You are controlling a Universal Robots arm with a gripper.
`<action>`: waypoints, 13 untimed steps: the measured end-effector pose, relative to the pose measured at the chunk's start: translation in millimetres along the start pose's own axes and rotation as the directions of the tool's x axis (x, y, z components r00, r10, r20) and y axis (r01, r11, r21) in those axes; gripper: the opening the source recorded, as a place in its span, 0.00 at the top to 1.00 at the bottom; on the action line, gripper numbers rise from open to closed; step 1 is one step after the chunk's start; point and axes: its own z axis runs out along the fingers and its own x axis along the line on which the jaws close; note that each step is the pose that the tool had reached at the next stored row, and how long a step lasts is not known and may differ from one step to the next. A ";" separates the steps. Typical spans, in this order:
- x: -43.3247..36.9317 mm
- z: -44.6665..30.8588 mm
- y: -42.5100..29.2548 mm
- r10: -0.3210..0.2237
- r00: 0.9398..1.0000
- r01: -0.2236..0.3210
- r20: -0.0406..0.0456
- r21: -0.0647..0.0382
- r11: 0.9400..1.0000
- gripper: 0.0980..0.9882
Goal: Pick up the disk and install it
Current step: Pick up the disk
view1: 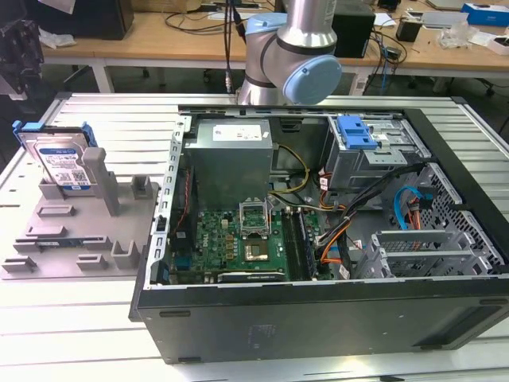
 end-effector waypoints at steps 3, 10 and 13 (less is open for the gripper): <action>0.0 0.1 0.1 0.000 1.000 0.000 0.000 0.000 1.000 0.57; 0.0 2.4 0.5 0.029 1.000 -0.029 -0.003 0.000 1.000 0.57; 0.0 2.5 0.5 0.030 1.000 -0.030 -0.003 0.000 1.000 0.57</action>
